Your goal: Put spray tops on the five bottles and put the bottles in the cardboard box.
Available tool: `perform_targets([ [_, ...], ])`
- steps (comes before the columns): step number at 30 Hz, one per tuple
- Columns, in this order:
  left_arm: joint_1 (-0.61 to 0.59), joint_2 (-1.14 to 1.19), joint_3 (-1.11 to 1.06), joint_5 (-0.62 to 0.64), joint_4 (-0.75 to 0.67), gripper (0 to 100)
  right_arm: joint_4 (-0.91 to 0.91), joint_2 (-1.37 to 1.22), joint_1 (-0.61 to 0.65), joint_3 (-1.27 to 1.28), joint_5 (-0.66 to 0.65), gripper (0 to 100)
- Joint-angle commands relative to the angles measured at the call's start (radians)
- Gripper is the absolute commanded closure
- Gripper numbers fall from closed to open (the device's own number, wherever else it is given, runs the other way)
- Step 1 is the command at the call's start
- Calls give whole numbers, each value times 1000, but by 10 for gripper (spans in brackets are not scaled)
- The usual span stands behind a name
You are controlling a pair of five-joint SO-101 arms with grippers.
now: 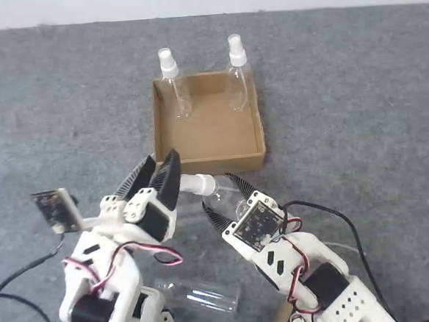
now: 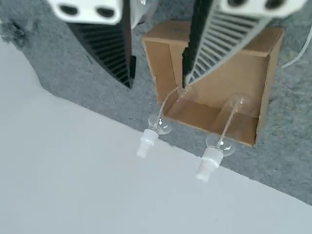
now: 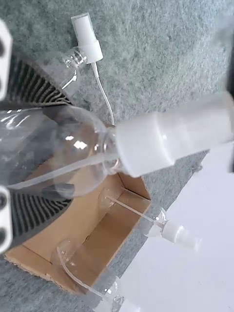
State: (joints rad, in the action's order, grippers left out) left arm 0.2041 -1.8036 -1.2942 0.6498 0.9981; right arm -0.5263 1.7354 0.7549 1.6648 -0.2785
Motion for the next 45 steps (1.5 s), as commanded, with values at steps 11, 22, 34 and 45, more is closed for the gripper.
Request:
perform_targets([
  [11, 149, -15, -105, -46, -140, 856, -4, 24, 13, 20, -12, 962],
  [22, 140, -17, -156, -48, -282, 855, -5, 24, 13, 20, -12, 962],
  [34, 160, -15, -104, -89, -242, 855, -7, 22, 12, 20, -12, 962],
  [45, 267, -17, -99, -133, -232, 855, -7, 21, 10, 21, -12, 962],
])
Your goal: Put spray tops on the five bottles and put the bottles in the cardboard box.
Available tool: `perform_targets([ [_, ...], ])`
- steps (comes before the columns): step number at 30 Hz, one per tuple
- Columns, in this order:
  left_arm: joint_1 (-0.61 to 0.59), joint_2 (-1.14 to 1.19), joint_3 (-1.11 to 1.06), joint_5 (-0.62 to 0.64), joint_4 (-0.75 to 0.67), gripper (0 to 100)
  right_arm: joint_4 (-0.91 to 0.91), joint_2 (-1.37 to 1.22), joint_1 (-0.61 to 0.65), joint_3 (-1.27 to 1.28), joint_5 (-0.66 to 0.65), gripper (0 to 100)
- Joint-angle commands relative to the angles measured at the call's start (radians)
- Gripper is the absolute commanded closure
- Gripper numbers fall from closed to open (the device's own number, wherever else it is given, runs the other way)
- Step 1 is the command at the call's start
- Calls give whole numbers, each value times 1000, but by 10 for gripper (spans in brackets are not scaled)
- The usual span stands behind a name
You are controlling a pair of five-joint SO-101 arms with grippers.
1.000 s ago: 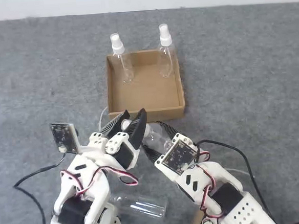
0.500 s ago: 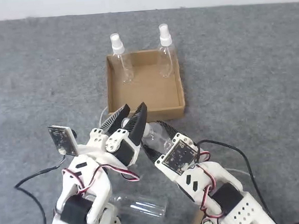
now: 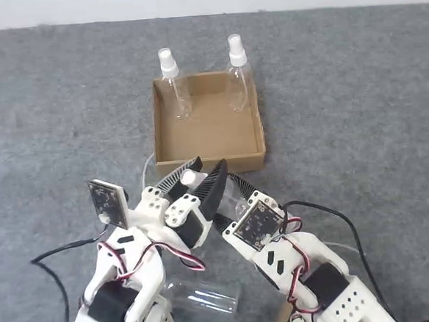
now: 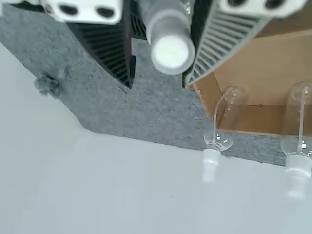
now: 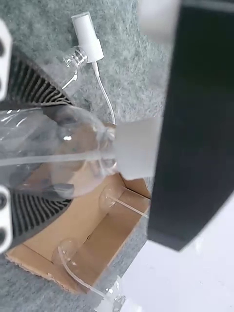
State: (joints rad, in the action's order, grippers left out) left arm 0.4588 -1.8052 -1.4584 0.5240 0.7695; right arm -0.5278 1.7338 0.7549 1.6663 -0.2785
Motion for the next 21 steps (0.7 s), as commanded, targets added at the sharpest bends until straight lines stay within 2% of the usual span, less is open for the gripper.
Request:
perform_targets([
  [1, 14, -15, 67, -8, -3, 855, -5, 22, 10, 20, -12, 962],
  [8, 11, -17, 147, -8, 15, 855, -5, 16, 8, 20, -12, 962],
  [14, 9, -17, 305, -8, 161, 852, -36, 24, 7, 20, -12, 962],
  [17, -35, -17, 357, -8, 193, 852, -45, 24, 7, 20, -12, 962],
  [21, -161, -17, 392, -6, 190, 852, -45, 24, 7, 20, -12, 962],
])
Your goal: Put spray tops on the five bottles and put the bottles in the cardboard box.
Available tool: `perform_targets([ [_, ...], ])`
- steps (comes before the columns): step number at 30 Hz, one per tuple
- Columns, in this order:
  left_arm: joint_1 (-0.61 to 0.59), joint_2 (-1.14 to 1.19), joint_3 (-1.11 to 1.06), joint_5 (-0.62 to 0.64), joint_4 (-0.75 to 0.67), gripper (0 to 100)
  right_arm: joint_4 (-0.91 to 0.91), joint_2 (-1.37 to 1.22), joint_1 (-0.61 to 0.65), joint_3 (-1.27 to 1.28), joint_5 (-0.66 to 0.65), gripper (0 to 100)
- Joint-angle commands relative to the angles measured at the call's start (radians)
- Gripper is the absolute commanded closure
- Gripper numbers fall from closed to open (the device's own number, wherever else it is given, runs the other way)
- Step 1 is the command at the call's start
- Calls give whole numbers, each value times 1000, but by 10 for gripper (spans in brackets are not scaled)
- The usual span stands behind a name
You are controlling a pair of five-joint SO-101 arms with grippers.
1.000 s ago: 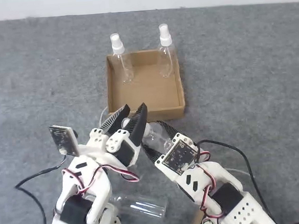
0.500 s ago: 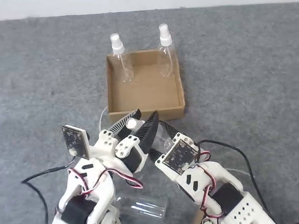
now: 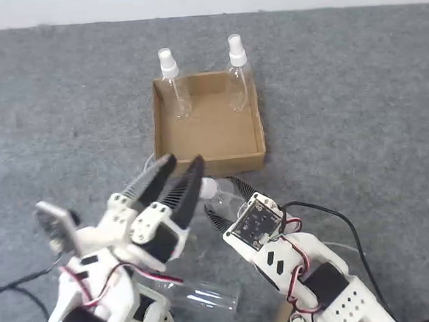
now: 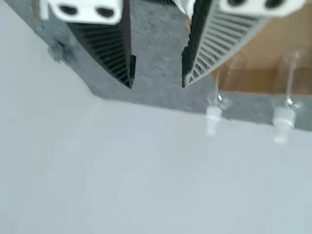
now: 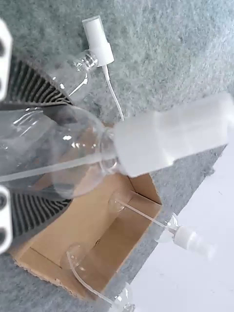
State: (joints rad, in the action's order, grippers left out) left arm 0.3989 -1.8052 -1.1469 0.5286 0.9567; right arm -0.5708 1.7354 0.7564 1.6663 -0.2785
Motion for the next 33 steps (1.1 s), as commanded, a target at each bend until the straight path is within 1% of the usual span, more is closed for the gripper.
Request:
perform_targets([
  [1, -132, -17, 84, -9, 2, 852, -2, 22, 5, 20, -12, 962],
  [9, -407, -17, 47, -6, 8, 855, 5, 24, 5, 18, -12, 962],
  [12, -451, -17, -18, -6, 5, 855, 7, 24, 5, 17, -11, 962],
  [19, -451, -17, -165, -5, 2, 854, 12, 24, 5, 14, -6, 962],
  [23, -442, -17, -222, -5, -9, 852, 58, 24, 5, 18, -6, 962],
  [26, -387, -17, -269, -5, -28, 852, 58, 24, 5, 18, -5, 962],
  [33, -207, -17, -312, -9, -28, 852, 58, 24, 10, 18, -5, 962],
])
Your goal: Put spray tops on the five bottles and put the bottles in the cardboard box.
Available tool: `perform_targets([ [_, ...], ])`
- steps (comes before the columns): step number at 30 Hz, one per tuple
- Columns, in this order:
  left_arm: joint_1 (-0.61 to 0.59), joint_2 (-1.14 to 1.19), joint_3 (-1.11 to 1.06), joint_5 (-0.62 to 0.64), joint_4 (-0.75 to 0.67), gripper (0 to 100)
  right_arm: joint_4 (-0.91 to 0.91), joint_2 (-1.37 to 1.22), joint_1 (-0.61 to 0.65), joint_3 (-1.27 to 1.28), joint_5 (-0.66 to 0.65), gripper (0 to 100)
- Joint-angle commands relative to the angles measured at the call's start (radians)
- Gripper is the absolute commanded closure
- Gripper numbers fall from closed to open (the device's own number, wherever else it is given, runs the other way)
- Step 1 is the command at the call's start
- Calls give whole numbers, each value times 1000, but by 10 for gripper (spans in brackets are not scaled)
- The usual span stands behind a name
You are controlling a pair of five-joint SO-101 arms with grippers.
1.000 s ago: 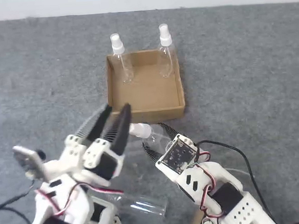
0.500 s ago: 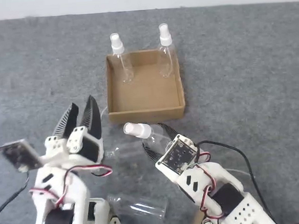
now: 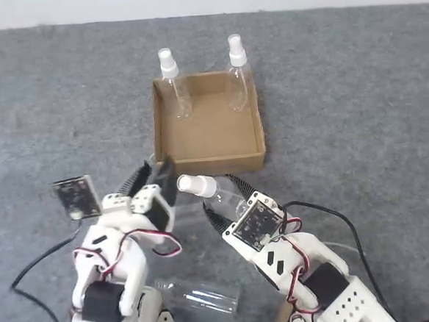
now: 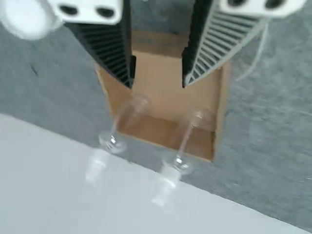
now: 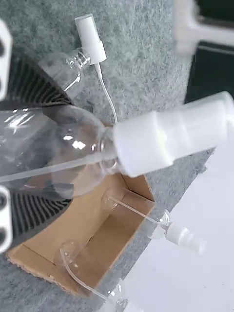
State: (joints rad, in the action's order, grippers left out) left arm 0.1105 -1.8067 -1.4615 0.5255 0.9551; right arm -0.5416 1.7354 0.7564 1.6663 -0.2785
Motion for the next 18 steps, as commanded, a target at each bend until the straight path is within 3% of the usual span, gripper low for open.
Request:
perform_targets([
  [1, 100, -15, 1, -8, -26, 852, 28, 24, 10, 18, -5, 962],
  [18, 376, -14, -2, -49, -18, 852, 19, 24, 8, 20, -5, 962],
])
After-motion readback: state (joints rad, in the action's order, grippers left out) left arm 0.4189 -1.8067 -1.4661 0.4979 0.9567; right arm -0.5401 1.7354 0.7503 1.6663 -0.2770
